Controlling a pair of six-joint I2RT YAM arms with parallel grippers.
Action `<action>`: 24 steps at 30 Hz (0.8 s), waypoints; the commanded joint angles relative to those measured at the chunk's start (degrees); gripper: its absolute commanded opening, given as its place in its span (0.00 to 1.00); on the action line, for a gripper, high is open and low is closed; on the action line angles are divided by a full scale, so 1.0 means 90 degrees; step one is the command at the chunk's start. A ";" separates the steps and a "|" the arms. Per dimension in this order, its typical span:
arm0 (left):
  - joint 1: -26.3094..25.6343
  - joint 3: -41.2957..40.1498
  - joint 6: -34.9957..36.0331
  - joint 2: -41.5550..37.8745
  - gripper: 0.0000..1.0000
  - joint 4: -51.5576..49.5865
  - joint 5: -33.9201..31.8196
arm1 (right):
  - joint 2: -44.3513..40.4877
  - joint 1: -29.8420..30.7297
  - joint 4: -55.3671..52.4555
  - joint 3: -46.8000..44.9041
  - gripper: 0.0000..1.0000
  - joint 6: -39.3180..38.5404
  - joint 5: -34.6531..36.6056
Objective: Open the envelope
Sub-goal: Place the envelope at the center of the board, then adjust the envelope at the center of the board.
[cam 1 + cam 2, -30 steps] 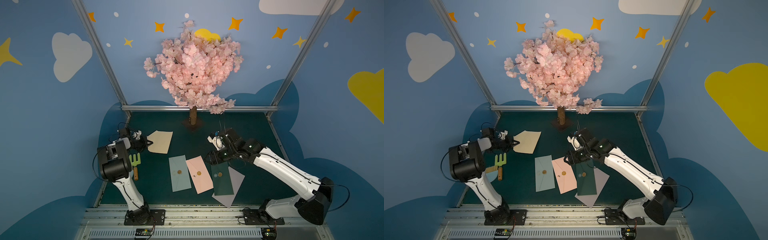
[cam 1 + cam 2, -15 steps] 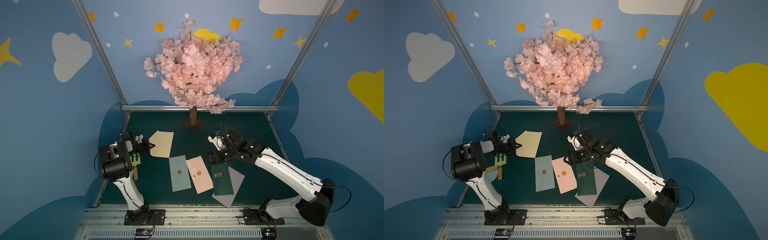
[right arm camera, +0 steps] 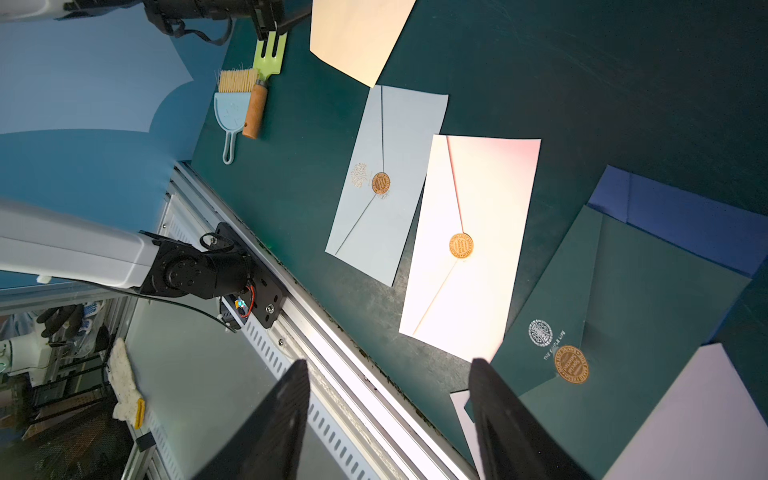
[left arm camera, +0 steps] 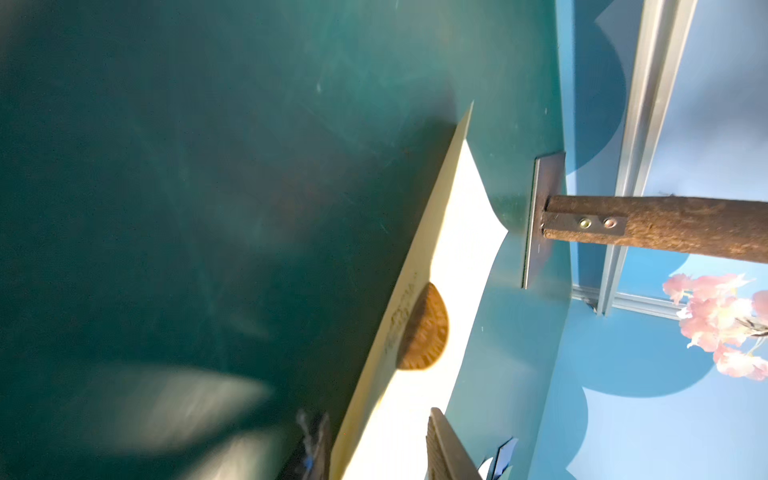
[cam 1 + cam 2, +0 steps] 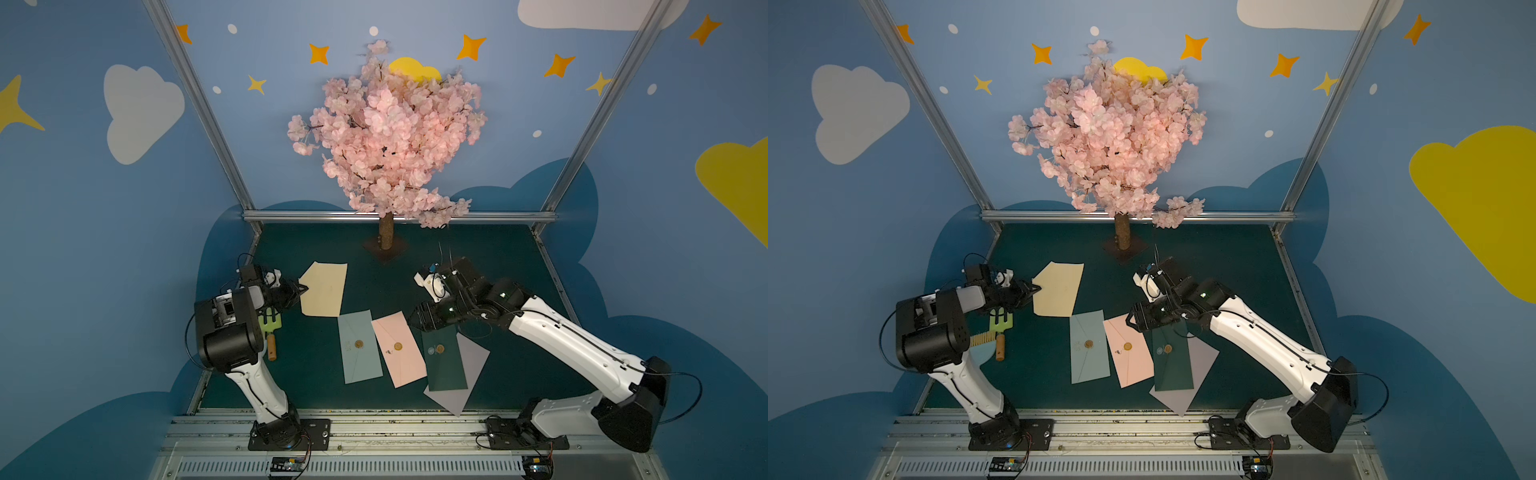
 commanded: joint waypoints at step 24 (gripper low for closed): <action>-0.3177 -0.2922 -0.1718 -0.6587 0.43 -0.1211 -0.2148 | 0.3495 0.0834 0.1341 0.0223 0.57 0.0346 -0.1818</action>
